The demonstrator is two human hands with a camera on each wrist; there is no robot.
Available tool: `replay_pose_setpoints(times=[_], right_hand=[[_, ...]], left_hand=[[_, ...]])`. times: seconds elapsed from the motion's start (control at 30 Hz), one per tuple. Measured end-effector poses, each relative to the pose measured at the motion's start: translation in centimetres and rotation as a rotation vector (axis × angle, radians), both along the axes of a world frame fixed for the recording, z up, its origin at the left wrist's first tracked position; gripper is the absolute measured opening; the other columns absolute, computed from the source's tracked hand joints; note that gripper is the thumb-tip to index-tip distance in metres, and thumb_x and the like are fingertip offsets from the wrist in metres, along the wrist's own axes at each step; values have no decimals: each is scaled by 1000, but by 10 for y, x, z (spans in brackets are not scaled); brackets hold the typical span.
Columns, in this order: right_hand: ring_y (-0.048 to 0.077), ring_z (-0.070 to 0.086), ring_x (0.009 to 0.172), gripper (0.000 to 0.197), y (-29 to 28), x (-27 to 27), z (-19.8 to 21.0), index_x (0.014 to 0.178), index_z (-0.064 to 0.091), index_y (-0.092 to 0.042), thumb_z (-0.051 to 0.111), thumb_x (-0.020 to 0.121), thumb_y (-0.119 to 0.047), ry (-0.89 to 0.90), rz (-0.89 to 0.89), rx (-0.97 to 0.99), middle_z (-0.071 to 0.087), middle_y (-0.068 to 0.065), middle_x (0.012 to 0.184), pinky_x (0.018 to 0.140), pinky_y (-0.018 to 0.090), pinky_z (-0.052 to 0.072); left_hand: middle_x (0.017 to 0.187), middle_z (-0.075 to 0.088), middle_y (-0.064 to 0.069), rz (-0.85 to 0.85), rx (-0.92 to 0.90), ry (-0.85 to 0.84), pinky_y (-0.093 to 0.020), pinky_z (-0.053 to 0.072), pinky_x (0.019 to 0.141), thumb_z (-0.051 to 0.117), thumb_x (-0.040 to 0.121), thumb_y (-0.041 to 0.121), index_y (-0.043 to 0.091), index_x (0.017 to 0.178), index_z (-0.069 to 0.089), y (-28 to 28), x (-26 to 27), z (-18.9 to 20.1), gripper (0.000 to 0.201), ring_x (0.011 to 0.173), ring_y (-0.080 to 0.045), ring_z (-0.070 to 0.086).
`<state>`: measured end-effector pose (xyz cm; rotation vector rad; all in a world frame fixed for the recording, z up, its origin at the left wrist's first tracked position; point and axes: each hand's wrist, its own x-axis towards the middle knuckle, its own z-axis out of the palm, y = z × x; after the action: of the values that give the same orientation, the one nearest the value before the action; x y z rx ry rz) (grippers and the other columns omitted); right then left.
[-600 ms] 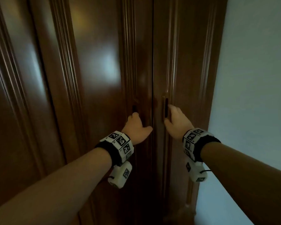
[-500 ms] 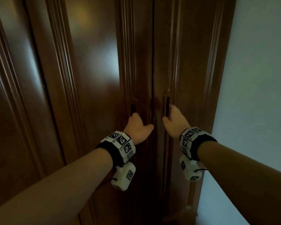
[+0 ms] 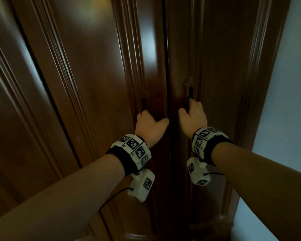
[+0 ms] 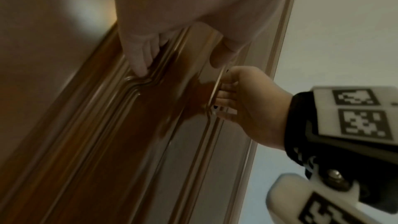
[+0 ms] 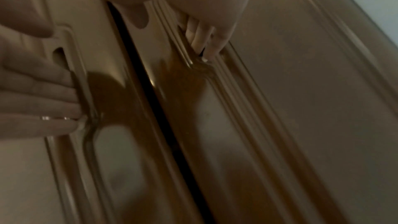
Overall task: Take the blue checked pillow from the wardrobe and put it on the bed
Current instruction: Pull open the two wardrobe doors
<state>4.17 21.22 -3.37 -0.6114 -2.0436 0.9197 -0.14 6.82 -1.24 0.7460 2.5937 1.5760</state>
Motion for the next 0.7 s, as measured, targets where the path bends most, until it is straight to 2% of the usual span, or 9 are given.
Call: replay_pose_setpoints(times=[0.1,0.17,0.23,0.3,0.33,0.4,0.53,0.6,0.7], right_hand=[[23,45,131,54,0,-4,4,149,38,-9,42,99,-29,83,6,-174,39,6,149,105,33,34],[20,47,122,49,4,-2,9,144,45,-13,42,99,-30,124,40,-316,42,5,145,101,31,32],[17,47,111,42,7,1,14,134,53,-17,43,96,-34,149,81,-414,46,5,140,103,35,35],[19,52,111,40,5,7,16,120,57,-20,46,87,-40,155,91,-449,50,4,133,106,45,39],[22,53,112,45,3,10,15,118,58,-19,47,82,-43,154,89,-450,50,3,131,106,48,41],[23,52,115,58,-2,16,12,126,56,-17,48,77,-46,141,71,-438,47,1,131,105,48,42],[23,50,119,66,-8,38,8,132,52,-14,50,77,-50,134,27,-389,45,1,133,106,48,40],[23,52,117,73,-14,54,9,133,50,-13,55,74,-54,125,10,-369,46,3,134,104,47,43],[23,60,112,97,-10,74,7,134,51,-13,72,56,-68,75,20,-349,54,3,131,97,44,52]], left_hand=[[135,45,-7,15,38,-23,-50,50,100,64,59,40,7,137,46,0,-2,-2,87,120,-29,51],[133,46,-8,10,51,-50,-52,51,97,64,55,31,6,133,48,-2,-4,-1,83,118,-32,51],[131,49,-12,-3,52,-83,-54,53,94,64,52,24,5,127,51,-7,-3,2,78,116,-36,54],[131,50,-15,-13,48,-122,-52,54,92,64,51,17,3,123,52,-10,-3,6,75,116,-40,54],[131,48,-13,-13,41,-135,-52,54,93,64,53,13,2,124,51,-12,-1,7,74,116,-39,53],[129,44,-10,-8,22,-147,-52,54,93,65,54,9,4,125,48,-15,3,9,72,115,-36,51],[124,49,-12,0,38,-140,-53,56,89,64,44,12,6,115,51,-25,14,2,73,112,-38,55],[126,49,-13,0,38,-112,-53,55,90,65,45,16,4,119,51,-35,24,0,76,113,-37,54],[132,41,-10,1,11,-70,-54,50,98,70,58,32,4,132,43,-46,37,-3,84,120,-34,47]])
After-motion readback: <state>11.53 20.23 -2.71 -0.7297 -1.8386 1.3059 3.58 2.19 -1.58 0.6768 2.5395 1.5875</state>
